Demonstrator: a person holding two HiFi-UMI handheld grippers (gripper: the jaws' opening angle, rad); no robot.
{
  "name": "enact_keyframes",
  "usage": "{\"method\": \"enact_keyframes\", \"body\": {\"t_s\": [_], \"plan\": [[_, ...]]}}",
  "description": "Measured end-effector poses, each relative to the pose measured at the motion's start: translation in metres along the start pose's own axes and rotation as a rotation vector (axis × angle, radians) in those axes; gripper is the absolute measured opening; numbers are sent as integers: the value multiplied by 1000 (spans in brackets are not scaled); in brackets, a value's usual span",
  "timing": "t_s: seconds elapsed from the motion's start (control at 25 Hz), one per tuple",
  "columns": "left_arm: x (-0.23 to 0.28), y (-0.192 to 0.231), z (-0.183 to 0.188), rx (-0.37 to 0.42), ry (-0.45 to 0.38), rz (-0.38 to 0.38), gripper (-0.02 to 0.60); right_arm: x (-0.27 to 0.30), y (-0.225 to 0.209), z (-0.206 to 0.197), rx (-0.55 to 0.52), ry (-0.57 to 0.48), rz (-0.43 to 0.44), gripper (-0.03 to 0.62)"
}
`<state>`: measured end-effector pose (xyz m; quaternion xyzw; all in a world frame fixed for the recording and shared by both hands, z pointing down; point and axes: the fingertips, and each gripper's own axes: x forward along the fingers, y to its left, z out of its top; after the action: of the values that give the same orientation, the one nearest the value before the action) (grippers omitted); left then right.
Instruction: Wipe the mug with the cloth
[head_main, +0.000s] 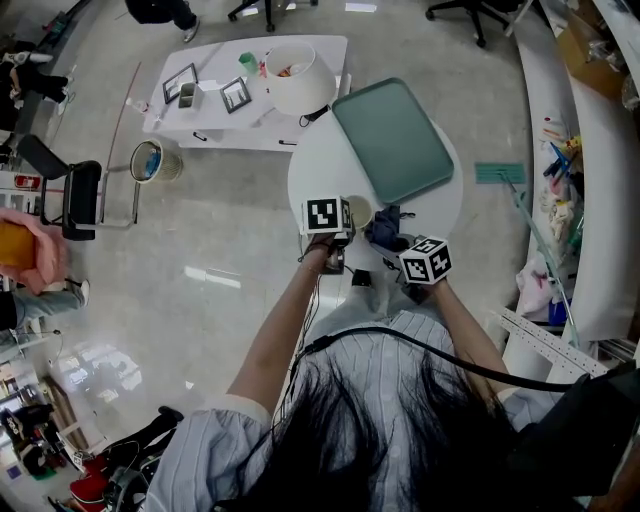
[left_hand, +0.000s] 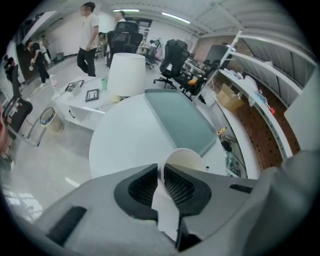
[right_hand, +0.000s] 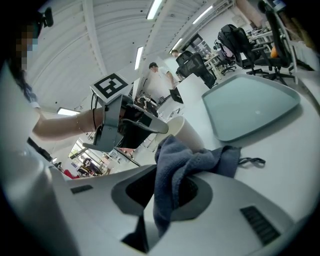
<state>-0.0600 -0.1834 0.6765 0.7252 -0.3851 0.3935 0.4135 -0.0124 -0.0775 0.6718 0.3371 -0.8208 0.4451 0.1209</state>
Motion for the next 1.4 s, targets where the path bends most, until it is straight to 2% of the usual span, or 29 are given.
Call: {"method": "enact_keyframes", "body": {"t_s": [0.44,0.64,0.76,0.88,0.96,1.12,1.24,1.4], "plan": [[-7,8,-16,-403,-89,31,48,-14,-7,6,53,-73,-50,80],[-8,11,-28,-642,-133,43,48,-20,-11,7,73,-103,-67,80],[-7,9,-33,-708,-145,39,48,-21,-9,4,68,-99,-67,80],[-8,10,-32,-695,-138,38,48,-19,-6,5,67,-96,-70,80],[-11,11,-33,-654,-121,51,49,-20,-5,6,62,-96,-77,80],[-18,5,-31,-508,-112,38,49,-28,-8,8,56,-109,-105,80],[-28,2,-26,-427,-141,15,49,-34,-7,14,47,-133,-131,80],[-47,-5,-18,-315,-192,-28,48,-48,-8,27,16,-176,-211,80]]}}
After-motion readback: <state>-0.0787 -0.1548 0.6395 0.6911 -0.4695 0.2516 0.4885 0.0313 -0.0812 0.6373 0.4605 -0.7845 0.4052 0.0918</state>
